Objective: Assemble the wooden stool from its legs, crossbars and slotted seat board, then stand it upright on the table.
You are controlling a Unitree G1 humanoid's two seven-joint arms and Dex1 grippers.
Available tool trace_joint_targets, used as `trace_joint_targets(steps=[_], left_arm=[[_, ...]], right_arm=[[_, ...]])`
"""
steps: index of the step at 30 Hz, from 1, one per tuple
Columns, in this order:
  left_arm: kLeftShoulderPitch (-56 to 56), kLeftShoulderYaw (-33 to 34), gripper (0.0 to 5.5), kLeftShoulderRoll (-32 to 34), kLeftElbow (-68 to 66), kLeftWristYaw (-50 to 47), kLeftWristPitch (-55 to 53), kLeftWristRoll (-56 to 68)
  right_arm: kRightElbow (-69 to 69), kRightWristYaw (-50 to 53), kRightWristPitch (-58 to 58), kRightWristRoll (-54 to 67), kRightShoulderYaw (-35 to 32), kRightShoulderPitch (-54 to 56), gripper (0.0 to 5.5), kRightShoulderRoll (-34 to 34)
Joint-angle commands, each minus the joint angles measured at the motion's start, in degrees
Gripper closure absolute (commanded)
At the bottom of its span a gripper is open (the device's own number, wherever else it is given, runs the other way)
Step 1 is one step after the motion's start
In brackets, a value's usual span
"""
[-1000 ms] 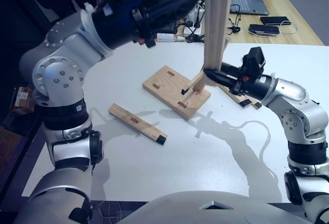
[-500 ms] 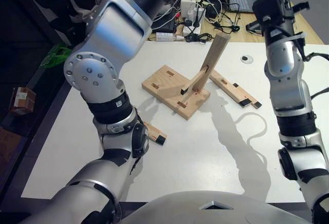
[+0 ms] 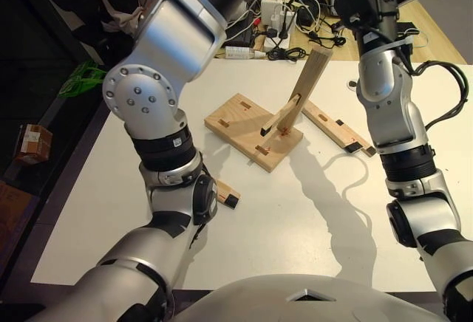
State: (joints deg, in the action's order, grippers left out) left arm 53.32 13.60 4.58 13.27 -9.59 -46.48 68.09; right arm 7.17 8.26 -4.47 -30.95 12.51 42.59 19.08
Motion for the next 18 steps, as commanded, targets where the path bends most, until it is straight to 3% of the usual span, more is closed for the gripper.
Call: trace_joint_targets(steps=[1, 9, 18], left_arm=[[1.06, -0.24, 3.35, -0.22, -0.89, 0.14, 0.68, 0.13], [1.54, 4.88, 3.35, 0.85, -4.63, -1.26, 2.84, 2.83], [0.53, 9.2, 4.06, 3.17, -6.88, -3.79, 2.22, 10.65]], right_arm=[[-0.86, 0.4, 1.72, -3.33, 1.83, -1.02, 4.49, 0.08], [-1.5, 3.18, 2.66, -6.45, 2.01, -2.45, 4.49, -0.64], [-1.34, 6.16, 3.14, -9.97, 1.34, -3.23, 4.49, -1.54]])
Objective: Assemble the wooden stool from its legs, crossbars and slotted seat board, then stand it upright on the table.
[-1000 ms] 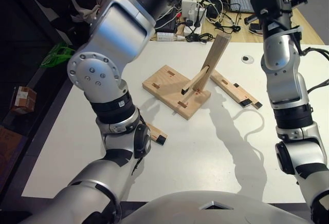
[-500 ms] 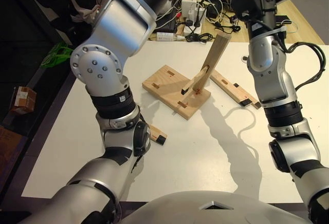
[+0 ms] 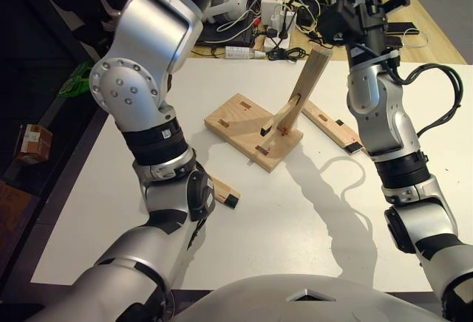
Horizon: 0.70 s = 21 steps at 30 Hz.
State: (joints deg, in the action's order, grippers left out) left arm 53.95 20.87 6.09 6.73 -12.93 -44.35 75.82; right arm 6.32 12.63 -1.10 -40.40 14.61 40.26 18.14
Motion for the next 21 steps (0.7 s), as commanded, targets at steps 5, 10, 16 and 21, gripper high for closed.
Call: trace_joint_targets(steps=[5, 10, 16, 21], left_arm=[[-0.15, 3.19, 4.21, 2.23, -1.72, -2.39, 0.49, 7.15], [-0.27, 3.84, 4.3, 1.5, -2.15, -5.45, 2.03, 10.73], [-1.44, 4.63, 4.44, -0.86, -2.58, -11.64, 5.07, 16.65], [-2.46, 3.78, 4.44, -0.58, -2.55, -12.59, 6.87, 17.09]], right_arm=[[-0.79, 3.87, -0.26, -4.64, -0.22, -1.13, 4.49, -0.75], [-0.83, 6.41, 0.66, -9.46, 0.39, -1.7, 4.49, 0.79], [1.06, 8.45, 2.27, -9.59, -1.0, -2.82, 3.61, 2.14], [2.12, 9.24, 2.27, -9.05, -1.91, -3.2, 2.84, 2.71]])
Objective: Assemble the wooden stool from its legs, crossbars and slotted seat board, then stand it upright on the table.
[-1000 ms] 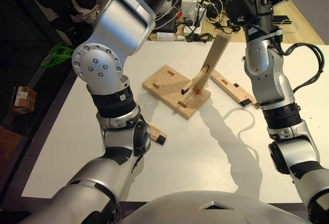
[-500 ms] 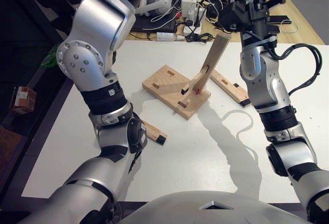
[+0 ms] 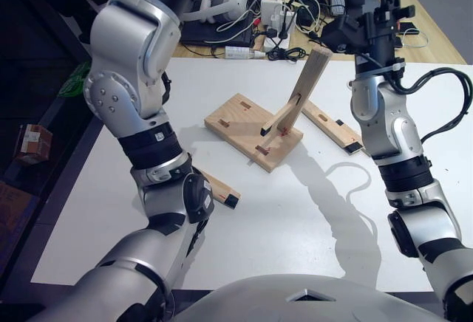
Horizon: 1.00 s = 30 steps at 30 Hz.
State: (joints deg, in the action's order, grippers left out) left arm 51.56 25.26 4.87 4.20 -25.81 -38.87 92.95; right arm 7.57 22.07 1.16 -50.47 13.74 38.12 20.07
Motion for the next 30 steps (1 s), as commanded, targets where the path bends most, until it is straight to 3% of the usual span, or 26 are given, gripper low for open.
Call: trace_joint_targets(steps=[1, 5, 12, 15, 18, 25, 30], left_arm=[[-0.06, -0.59, 4.45, 1.15, -0.08, 0.85, 1.93, -1.07], [0.95, 0.84, 4.47, 6.02, -2.16, 4.95, 4.53, -6.6], [0.0, -0.67, 4.47, 16.71, -4.34, 10.5, 4.27, -20.0], [-1.76, -5.1, 4.48, 23.95, -3.83, 4.31, 0.77, -34.04], [-5.96, -6.58, 4.48, 27.82, 0.76, -1.76, -9.93, -37.29], [-19.47, -6.8, 4.48, 30.25, 11.23, -3.15, -31.21, -36.88], [-22.0, -7.75, 4.48, 22.79, 12.17, -2.96, -30.09, -41.54]], right_arm=[[1.0, -0.97, 0.23, 1.97, -1.59, -1.55, 2.68, 1.34], [3.44, -6.66, 1.84, 12.18, -8.82, -4.93, 1.95, 5.71], [13.47, -26.83, -4.25, 35.0, -16.27, -9.09, 1.93, 3.87], [11.56, -31.64, -5.54, 38.03, -15.46, -11.16, 1.93, 4.13], [8.86, -34.21, -8.11, 40.08, -15.56, -12.98, 1.93, 3.95], [-1.88, -36.97, -20.49, 50.68, -19.03, -15.63, 1.93, -1.77], [-9.51, -36.34, -27.46, 56.26, -19.11, -16.99, 1.93, -6.28]])
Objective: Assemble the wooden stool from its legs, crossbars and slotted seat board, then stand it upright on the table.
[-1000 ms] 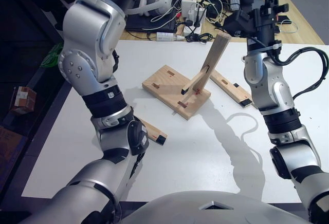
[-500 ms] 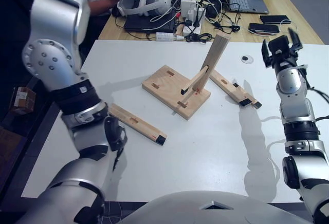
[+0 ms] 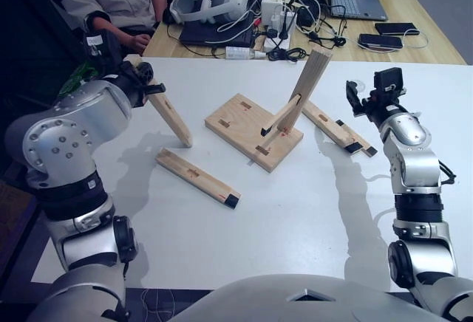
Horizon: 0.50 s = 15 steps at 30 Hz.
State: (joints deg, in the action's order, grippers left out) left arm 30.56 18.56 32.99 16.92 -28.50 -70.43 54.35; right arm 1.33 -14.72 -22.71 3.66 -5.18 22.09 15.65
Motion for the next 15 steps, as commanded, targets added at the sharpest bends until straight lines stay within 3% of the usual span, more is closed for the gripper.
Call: trace_joint_targets(steps=[1, 9, 15], left_arm=[[-0.47, -1.41, 4.48, -7.28, -1.33, -0.18, 2.88, -4.22], [0.12, 1.63, 4.48, -18.45, -9.3, -0.48, 15.97, -13.4], [6.03, -1.68, 4.48, -24.25, -23.99, 9.43, 28.49, -18.51]], right_arm=[[-4.05, 0.63, -4.33, 2.4, 0.09, -1.14, 1.93, -2.24], [-4.93, 0.76, -6.59, 3.18, 0.9, -1.42, 1.93, -2.83], [-5.11, 0.98, -7.12, 3.02, 1.96, -2.57, 1.93, -3.71]])
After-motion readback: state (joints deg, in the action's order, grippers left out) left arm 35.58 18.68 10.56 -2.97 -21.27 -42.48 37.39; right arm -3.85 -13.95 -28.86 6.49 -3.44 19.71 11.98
